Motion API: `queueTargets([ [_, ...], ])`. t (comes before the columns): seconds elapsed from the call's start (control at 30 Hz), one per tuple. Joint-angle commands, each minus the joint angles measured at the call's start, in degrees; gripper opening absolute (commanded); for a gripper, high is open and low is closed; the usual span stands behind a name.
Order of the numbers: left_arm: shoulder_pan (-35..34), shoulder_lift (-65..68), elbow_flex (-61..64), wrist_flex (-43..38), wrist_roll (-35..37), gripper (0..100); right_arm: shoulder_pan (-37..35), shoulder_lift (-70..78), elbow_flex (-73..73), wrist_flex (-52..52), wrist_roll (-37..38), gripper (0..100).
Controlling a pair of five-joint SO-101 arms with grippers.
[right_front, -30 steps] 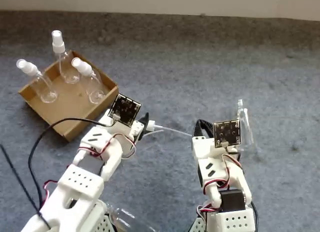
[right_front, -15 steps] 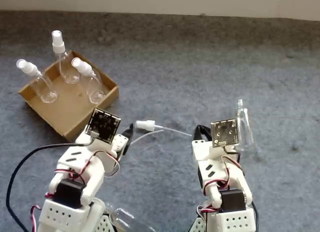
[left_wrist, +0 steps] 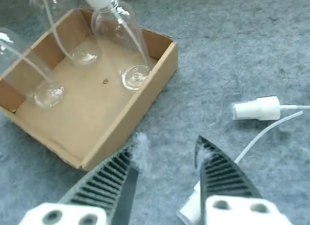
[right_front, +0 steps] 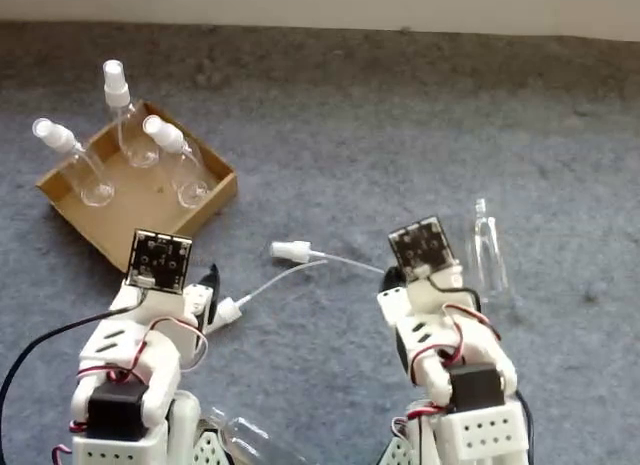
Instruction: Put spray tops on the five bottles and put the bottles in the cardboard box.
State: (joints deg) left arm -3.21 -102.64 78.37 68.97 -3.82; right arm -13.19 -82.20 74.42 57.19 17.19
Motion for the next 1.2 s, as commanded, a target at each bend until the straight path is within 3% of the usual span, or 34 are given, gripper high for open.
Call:
queueTargets([
  [0.0,-4.53,-1.98,-2.86,2.55,-0.26,13,-2.59,11.38,-11.30,4.53,0.88,1.0],
  [0.23,-10.15,-1.98,-2.86,7.74,-0.44,13,-9.89,26.42,-29.41,18.51,0.88,1.0],
  [0.57,-19.03,-1.98,3.21,9.41,-0.62,14,-28.62,43.82,-49.19,39.87,0.79,1.0],
  [0.87,-26.15,-1.98,4.88,9.85,-0.62,14,-45.05,49.89,-52.09,43.38,0.70,1.2],
  [1.17,-38.90,-1.98,10.07,9.41,-0.62,14,-55.52,50.24,-51.74,43.30,0.62,12.3],
])
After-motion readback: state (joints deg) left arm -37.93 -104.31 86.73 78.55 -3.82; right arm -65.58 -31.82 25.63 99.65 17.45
